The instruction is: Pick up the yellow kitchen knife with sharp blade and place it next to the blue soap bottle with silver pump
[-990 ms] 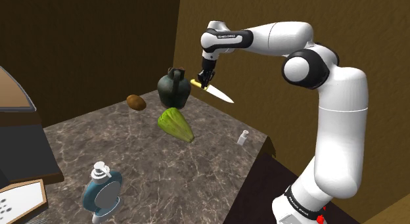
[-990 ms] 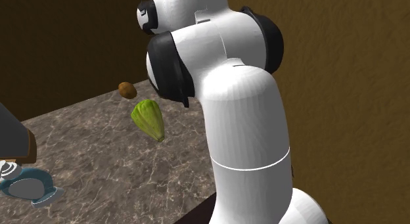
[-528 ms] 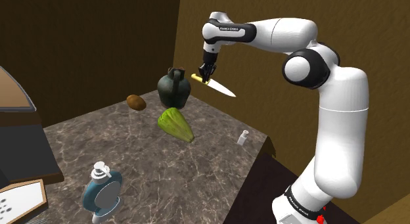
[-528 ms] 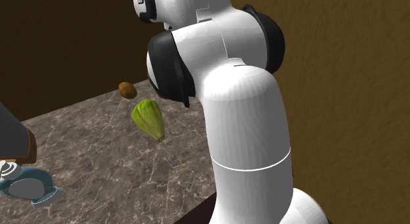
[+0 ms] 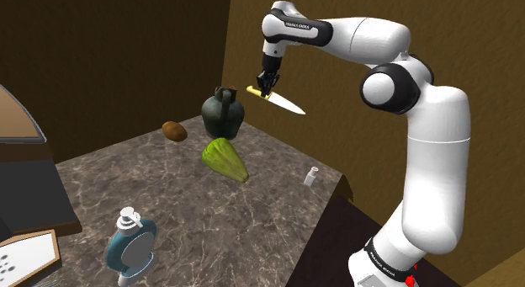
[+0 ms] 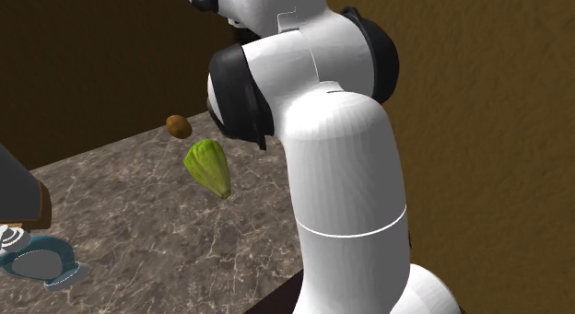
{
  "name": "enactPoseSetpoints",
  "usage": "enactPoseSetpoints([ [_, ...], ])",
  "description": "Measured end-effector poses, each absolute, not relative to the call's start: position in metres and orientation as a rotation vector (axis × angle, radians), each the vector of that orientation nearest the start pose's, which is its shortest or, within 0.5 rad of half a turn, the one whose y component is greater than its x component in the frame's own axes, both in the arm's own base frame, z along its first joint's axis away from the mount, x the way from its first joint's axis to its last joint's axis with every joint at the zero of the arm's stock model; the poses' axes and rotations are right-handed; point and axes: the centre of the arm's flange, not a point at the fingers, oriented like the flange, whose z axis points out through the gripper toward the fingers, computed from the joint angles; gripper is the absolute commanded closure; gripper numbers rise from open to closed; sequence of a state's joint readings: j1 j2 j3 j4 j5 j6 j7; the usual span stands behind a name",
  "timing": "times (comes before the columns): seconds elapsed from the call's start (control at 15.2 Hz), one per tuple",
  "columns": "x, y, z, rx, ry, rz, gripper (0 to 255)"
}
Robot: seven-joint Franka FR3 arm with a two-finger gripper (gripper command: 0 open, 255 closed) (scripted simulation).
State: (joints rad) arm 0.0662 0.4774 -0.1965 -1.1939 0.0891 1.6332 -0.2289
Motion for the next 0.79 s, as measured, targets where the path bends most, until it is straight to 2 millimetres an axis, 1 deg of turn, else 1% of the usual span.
enactPoseSetpoints([
  [0.07,0.69,-0.05,0.516,-3.132,-0.175,0.046,255],
  [0.13,0.686,-0.044,0.517,-3.132,-0.175,0.047,255],
  [0.26,0.675,-0.026,0.517,-3.132,-0.176,0.047,255],
  [0.73,0.623,0.051,0.516,-3.132,-0.177,0.047,255],
  [0.79,0.618,0.064,0.517,-3.132,-0.177,0.047,255],
])
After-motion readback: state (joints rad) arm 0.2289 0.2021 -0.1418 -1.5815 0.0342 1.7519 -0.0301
